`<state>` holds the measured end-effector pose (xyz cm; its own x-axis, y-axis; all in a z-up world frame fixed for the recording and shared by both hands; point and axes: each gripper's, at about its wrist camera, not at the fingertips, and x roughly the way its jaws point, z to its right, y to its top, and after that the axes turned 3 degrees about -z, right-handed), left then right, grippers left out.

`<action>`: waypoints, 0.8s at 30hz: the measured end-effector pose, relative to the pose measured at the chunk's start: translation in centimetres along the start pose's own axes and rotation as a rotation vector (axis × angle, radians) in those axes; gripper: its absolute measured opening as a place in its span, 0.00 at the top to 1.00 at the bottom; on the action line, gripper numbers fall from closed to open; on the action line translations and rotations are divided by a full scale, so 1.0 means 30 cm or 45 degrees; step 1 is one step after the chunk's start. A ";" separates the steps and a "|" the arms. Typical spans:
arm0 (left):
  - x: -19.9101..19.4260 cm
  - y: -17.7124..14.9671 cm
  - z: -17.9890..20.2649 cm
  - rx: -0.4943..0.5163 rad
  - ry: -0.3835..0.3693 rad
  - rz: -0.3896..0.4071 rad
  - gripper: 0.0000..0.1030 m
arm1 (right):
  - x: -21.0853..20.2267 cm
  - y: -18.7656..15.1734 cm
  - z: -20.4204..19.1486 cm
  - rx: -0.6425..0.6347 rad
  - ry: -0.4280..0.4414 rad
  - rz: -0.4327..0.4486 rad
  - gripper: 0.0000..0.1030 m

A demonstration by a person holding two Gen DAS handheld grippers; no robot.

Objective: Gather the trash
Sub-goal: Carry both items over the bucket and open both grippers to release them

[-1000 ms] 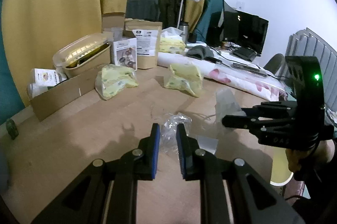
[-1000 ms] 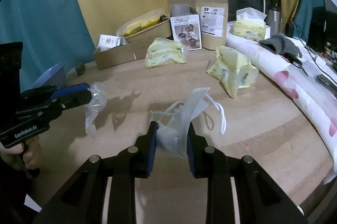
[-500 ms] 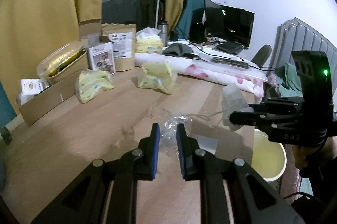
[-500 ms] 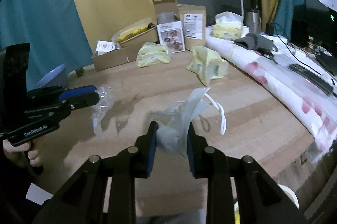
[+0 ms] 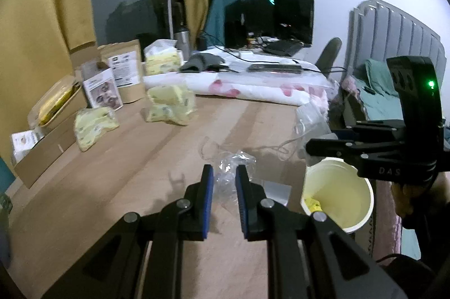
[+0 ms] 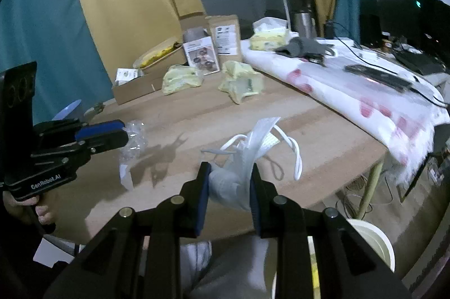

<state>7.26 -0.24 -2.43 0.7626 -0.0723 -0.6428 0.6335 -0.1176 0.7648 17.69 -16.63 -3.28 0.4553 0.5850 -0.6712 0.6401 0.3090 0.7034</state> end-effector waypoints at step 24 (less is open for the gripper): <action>0.225 0.058 0.492 0.223 -0.230 -0.130 0.85 | -0.237 -0.340 0.462 0.283 -0.196 -0.031 0.70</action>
<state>11.57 -15.56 -6.09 0.6501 -0.2252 -0.7257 0.6616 -0.3018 0.6864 16.50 -34.33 -8.92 0.5160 0.4536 -0.7266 0.7643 0.1393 0.6297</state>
